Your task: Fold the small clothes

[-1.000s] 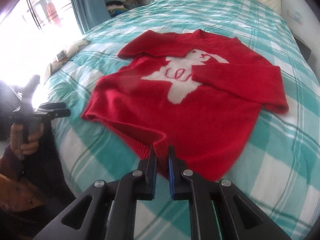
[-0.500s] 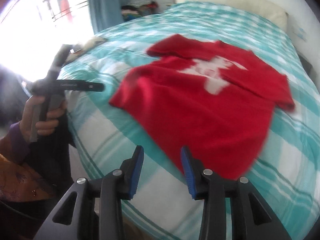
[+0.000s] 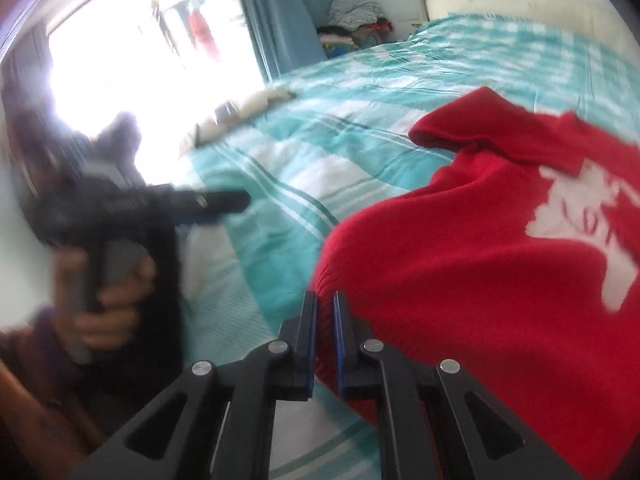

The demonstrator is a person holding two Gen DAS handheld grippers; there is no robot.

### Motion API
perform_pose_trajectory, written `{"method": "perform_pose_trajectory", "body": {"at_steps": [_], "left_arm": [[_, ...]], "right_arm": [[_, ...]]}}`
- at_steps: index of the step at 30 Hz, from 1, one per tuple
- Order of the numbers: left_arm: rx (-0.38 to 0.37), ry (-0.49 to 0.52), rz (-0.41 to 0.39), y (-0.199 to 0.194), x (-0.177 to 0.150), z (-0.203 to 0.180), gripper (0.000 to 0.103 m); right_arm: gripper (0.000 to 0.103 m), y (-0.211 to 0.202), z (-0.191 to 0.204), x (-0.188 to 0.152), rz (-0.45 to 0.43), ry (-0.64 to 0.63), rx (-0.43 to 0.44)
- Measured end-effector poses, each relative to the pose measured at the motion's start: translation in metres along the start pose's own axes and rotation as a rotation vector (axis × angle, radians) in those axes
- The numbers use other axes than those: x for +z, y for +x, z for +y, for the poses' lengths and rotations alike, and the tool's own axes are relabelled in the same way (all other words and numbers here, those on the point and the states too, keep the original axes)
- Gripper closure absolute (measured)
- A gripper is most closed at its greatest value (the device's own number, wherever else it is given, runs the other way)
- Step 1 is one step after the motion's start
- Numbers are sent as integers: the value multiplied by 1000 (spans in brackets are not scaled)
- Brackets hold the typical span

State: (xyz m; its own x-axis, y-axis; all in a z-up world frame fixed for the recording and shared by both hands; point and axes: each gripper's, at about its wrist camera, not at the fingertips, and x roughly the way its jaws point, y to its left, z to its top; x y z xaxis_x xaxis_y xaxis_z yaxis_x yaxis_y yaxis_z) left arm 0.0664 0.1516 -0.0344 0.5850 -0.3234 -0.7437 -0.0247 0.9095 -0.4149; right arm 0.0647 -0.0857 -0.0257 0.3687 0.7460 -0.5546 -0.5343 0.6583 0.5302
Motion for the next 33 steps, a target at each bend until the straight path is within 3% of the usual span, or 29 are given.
{"method": "perform_pose_trajectory", "body": {"at_steps": [2, 5, 6, 8, 9, 10, 12, 15, 18, 20, 24, 26, 28, 31, 32, 33], "left_arm": [[-78, 22, 36, 4, -3, -8, 1], [-212, 77, 141, 20, -9, -30, 1], [-218, 100, 159, 23, -12, -38, 1], [-160, 173, 149, 22, -17, -51, 1], [-127, 205, 135, 18, -17, -54, 1], [-104, 210, 111, 12, -14, -51, 1], [-117, 147, 73, -3, -2, -34, 1], [-148, 17, 20, -23, 23, -2, 1], [-139, -22, -4, -30, 37, 6, 1], [-117, 22, 21, -24, 34, -6, 1], [-110, 213, 126, 4, -3, -52, 2], [-81, 308, 155, 17, -23, -75, 7], [-48, 371, 173, 26, -36, -89, 26], [-68, 380, 211, 32, -46, -96, 30], [-57, 397, 212, 33, -49, -99, 30], [-38, 421, 208, 34, -53, -101, 32]], "right_arm": [[98, -23, -10, -11, -66, 117, 115], [98, -26, -11, -25, -61, 131, 87], [97, -24, -12, -29, -48, 128, 59], [91, -24, -16, -34, -38, 173, 27], [85, -29, -20, -36, -51, 202, 33], [72, -41, -24, -38, -76, 224, 28], [55, -73, -32, -44, -136, 249, -44], [53, -126, -46, -54, -203, 291, -196], [49, -164, -64, -72, -209, 354, -362], [49, -175, -74, -85, -196, 405, -401], [49, -173, -90, -106, -178, 468, -358], [49, -160, -90, -107, -162, 457, -334], [49, -148, -90, -107, -157, 444, -324], [51, -138, -96, -111, -150, 464, -303], [56, -137, -97, -113, -140, 461, -309], [86, -136, -98, -113, -122, 451, -332]]}}
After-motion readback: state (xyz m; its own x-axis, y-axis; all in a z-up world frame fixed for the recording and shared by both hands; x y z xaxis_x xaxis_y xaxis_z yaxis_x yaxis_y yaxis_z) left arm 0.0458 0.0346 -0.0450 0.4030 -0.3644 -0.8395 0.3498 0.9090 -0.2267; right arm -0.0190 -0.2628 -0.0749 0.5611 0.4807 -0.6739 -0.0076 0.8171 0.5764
